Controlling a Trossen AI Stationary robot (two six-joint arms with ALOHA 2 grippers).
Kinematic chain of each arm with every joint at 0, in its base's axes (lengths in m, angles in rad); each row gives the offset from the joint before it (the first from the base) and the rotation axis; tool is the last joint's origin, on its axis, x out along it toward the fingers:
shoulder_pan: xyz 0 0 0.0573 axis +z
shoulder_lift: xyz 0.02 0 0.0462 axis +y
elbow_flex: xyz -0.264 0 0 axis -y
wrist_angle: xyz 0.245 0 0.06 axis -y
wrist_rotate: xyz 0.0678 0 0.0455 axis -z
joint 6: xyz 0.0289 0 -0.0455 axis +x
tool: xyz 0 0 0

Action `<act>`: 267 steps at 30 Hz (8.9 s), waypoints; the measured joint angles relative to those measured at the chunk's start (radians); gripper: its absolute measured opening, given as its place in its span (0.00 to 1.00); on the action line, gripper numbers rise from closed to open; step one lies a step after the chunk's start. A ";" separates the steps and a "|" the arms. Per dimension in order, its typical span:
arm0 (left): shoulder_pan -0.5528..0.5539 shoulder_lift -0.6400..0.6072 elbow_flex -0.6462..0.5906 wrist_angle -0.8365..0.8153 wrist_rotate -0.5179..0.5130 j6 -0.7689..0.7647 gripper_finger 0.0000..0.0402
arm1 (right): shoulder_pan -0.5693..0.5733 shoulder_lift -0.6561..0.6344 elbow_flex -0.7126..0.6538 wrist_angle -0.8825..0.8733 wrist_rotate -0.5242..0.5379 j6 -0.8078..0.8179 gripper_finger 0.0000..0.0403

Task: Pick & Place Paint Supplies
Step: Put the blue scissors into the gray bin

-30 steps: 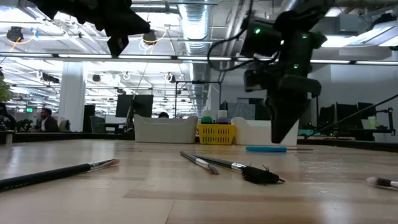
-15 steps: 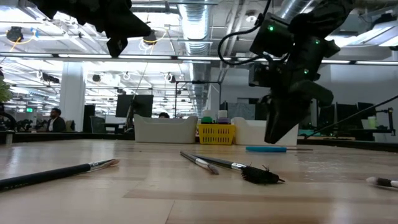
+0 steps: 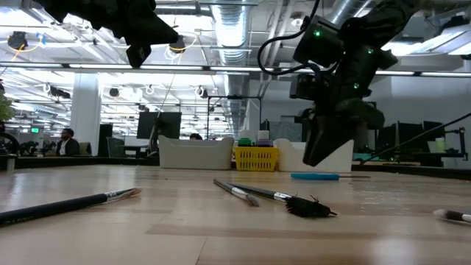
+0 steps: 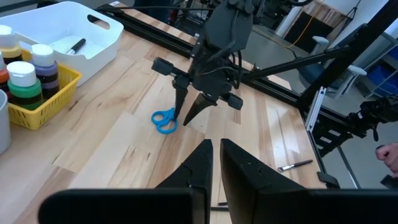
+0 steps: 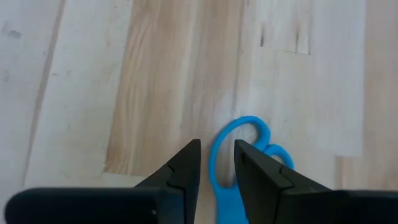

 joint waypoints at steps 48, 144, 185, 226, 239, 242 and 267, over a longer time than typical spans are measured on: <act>0.001 0.000 0.000 -0.003 0.000 -0.004 0.04 | -0.017 0.059 0.014 -0.005 -0.032 0.056 0.23; 0.000 0.000 0.000 0.002 -0.018 -0.011 0.04 | -0.020 0.064 -0.038 -0.019 -0.050 0.143 0.03; -0.053 0.354 0.000 0.358 -0.175 -0.241 0.36 | 0.056 -0.014 0.436 -0.215 0.268 -0.052 0.00; 0.038 0.559 0.000 0.795 -0.168 -0.392 0.34 | 0.061 -0.014 0.444 -0.102 0.262 -0.144 0.00; 0.052 0.558 0.084 0.727 -0.177 -0.394 0.14 | 0.060 -0.014 0.444 -0.065 0.266 -0.154 0.00; 0.053 0.558 0.090 0.691 -0.176 -0.396 0.04 | 0.061 -0.013 0.444 -0.071 0.263 -0.153 0.00; 0.031 0.558 0.089 0.643 -0.142 -0.461 0.31 | 0.060 -0.013 0.444 -0.063 0.299 -0.119 0.00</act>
